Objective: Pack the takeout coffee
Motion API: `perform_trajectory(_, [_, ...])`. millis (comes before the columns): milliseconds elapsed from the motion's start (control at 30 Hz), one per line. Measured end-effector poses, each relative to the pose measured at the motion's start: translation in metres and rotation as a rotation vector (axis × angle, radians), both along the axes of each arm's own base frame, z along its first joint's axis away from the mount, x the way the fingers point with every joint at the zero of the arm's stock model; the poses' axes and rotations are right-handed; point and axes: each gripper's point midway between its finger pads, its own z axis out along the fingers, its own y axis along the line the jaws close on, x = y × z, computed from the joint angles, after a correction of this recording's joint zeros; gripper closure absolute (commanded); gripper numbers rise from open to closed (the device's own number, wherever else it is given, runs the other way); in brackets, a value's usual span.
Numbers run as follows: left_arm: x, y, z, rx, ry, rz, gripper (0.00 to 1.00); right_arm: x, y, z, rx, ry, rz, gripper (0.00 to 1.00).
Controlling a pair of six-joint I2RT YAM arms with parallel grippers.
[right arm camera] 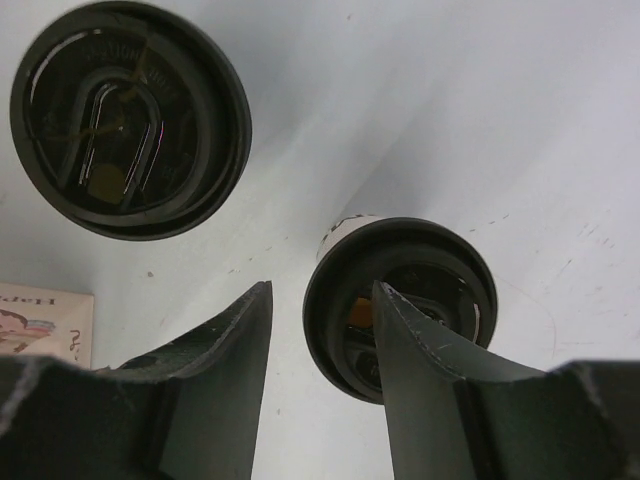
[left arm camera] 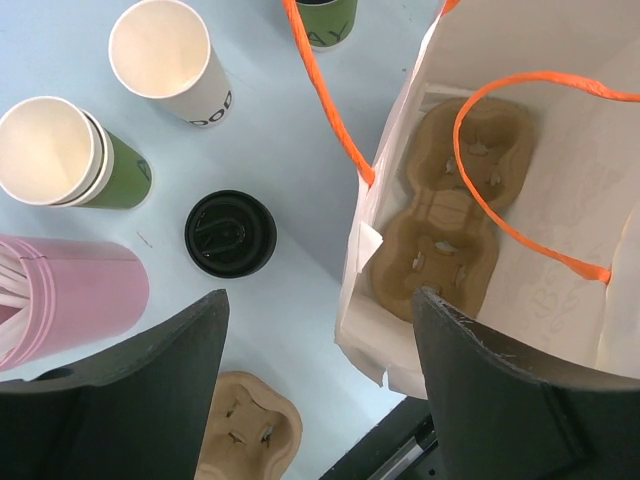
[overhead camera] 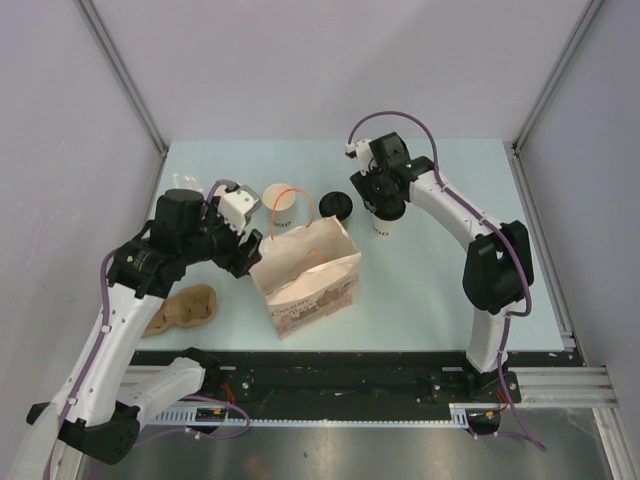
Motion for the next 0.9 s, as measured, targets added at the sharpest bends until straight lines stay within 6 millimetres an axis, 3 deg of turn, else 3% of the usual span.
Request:
perform_trajectory(100, [-0.001,-0.001,0.000,-0.006,0.006,-0.008,0.21,-0.004,0.001,-0.011,-0.038,0.022,0.007,0.55])
perform_trajectory(900, [0.000,-0.008,-0.007,-0.008,0.039,-0.045,0.21,0.002,-0.017,-0.018,-0.109,0.015,-0.034,0.71])
